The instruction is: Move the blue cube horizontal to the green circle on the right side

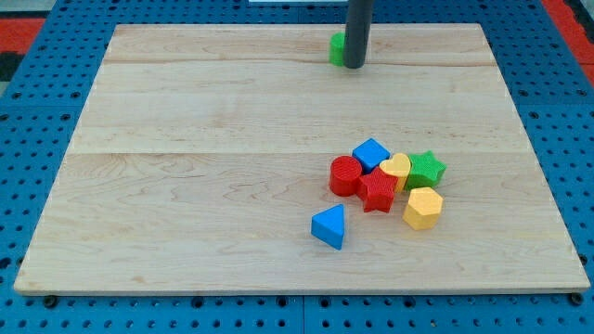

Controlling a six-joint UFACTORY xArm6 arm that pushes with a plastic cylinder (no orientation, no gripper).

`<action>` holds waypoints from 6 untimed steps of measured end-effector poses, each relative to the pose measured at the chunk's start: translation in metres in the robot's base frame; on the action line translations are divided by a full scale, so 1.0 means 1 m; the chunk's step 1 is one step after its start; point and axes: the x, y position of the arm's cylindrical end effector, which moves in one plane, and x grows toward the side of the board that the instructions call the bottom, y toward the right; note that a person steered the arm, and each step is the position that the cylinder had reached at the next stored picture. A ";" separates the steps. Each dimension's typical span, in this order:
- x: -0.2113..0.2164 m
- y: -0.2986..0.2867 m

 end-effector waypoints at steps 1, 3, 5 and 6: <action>0.000 -0.029; 0.091 -0.056; 0.152 -0.034; 0.190 -0.023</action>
